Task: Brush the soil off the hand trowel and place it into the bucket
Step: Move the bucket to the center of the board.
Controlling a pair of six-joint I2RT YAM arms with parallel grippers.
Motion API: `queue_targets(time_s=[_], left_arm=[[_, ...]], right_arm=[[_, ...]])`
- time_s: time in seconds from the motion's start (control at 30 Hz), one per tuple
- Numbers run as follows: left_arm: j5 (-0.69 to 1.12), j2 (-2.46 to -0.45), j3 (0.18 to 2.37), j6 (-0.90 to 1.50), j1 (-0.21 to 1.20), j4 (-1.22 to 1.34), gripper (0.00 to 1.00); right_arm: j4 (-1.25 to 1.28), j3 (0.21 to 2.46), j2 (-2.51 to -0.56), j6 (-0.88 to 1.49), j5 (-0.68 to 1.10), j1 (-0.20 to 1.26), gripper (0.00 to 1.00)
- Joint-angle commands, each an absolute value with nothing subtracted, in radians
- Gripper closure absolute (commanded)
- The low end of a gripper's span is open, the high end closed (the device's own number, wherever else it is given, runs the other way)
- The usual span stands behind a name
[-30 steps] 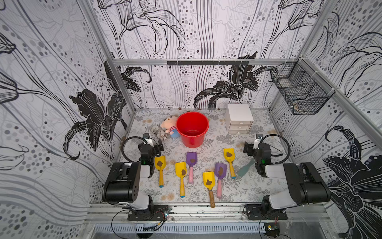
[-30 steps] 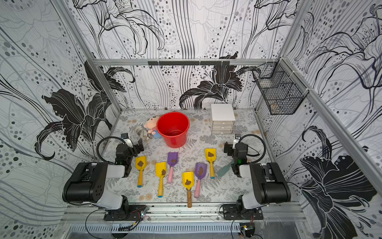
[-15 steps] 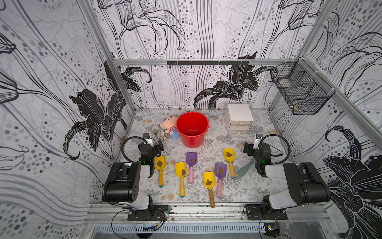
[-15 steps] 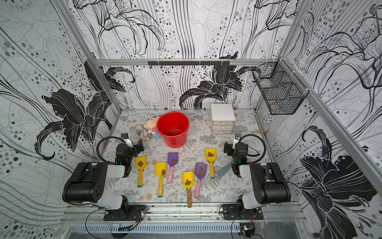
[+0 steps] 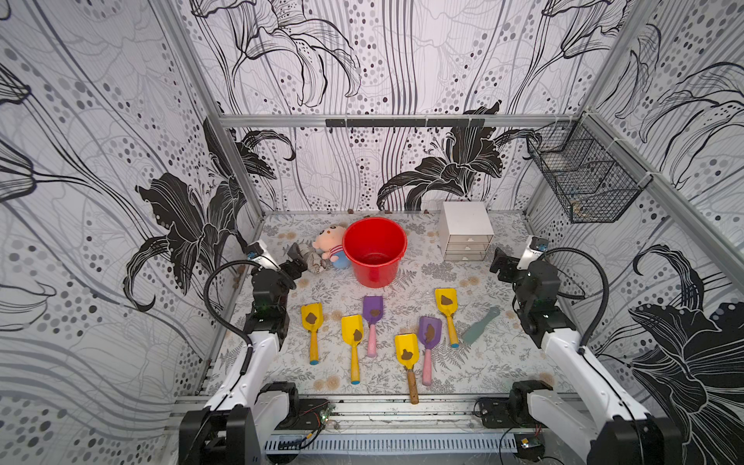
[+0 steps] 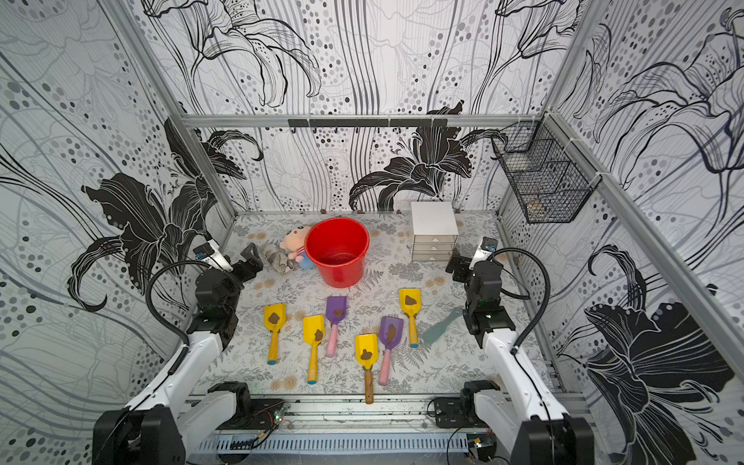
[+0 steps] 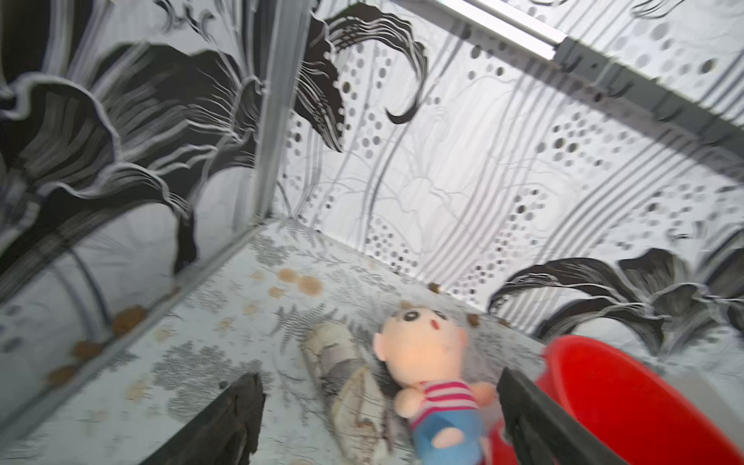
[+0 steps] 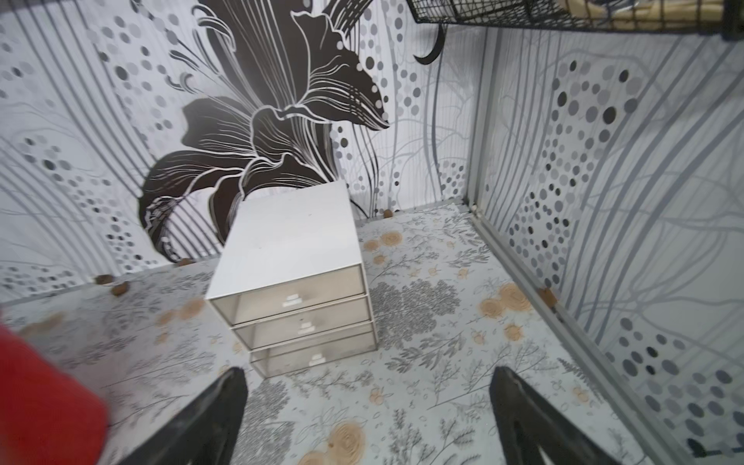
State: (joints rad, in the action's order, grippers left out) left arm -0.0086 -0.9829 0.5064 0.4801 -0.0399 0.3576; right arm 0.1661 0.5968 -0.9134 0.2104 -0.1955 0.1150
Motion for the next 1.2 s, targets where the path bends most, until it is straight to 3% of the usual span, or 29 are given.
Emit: queue_targets(time_s=[0.0,0.1,0.23,0.77,0.8,1.0,1.17], left_arm=[[0.185,-0.976,0.540,0.660,0.087,0.136,0.08],[0.117,-0.998,0.599,0.606,0.284,-0.041,0.08],[0.062,-1.123,0.691,0.487,0.423,-0.087,0.08],[0.028,-1.556,0.934,0.390,0.445,0.120,0.08],[0.025,-1.569,0.945,0.386,0.444,0.116,0.07],[0.093,-1.494,0.879,0.465,0.468,0.064,0.08],[0.023,-1.321,0.753,0.579,0.614,-0.012,0.08]], right_arm=[[-0.210,0.668,-0.894,0.268,-0.140,0.257,0.03],[-0.383,0.716,-0.914,0.295,-0.187,0.405,0.03],[-0.432,0.713,-0.959,0.347,-0.131,0.431,0.03],[-0.395,0.717,-1.253,0.463,-0.045,0.431,0.04],[-0.392,0.718,-1.265,0.464,-0.037,0.431,0.07],[-0.407,0.735,-1.302,0.453,0.000,0.430,0.17],[-0.433,0.735,-1.296,0.435,0.016,0.431,0.22]])
